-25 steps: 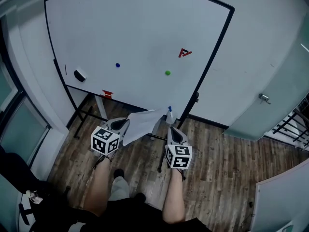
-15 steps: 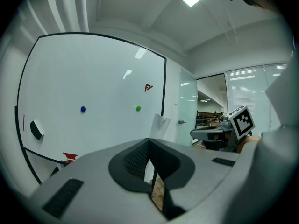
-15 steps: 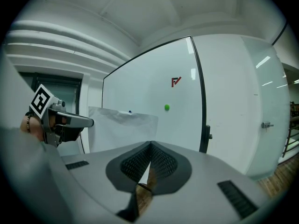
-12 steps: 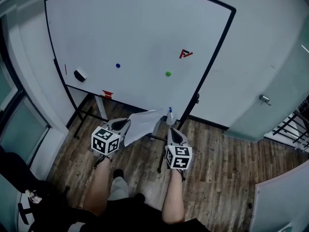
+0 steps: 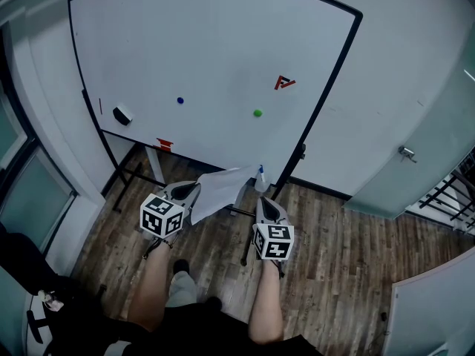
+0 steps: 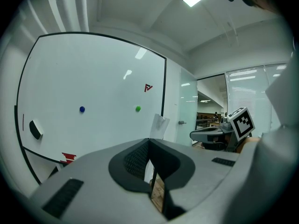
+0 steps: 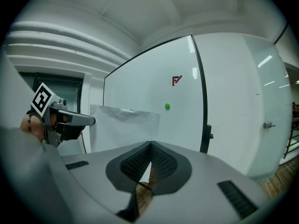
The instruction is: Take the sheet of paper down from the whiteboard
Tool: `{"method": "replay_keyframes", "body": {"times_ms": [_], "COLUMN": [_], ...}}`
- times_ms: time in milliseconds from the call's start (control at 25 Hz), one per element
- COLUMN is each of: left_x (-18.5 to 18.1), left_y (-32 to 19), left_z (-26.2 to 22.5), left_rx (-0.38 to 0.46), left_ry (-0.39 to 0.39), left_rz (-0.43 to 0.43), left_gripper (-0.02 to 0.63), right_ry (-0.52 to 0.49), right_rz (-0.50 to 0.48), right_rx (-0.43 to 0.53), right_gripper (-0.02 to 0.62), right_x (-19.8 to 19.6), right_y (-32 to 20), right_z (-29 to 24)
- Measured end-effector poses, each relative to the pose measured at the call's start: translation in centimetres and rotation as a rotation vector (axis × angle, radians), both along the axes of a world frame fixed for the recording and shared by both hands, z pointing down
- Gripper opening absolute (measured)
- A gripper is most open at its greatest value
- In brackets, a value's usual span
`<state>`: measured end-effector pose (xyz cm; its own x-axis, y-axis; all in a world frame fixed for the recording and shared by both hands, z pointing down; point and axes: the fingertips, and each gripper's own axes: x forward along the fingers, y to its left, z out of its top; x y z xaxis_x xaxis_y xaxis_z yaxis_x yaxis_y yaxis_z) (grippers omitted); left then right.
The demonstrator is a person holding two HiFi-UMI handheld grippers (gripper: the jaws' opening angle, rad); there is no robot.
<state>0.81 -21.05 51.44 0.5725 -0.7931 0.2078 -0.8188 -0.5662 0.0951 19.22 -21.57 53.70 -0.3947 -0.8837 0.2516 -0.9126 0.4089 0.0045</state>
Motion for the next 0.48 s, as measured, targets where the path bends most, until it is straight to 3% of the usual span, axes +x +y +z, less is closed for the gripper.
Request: {"method": "replay_keyframes", "body": {"times_ms": [480], "left_x": [0.70], "left_y": [-0.15], "left_z": [0.11], "left_rx": [-0.005], "left_ry": [-0.006], "left_rz": [0.001], "left_gripper": [0.020], "right_ry": [0.006], "right_rz": [-0.008], "right_rx": [0.000], "right_gripper": [0.025], "right_x": [0.61], "right_y": [-0.25], "right_z": [0.06]}}
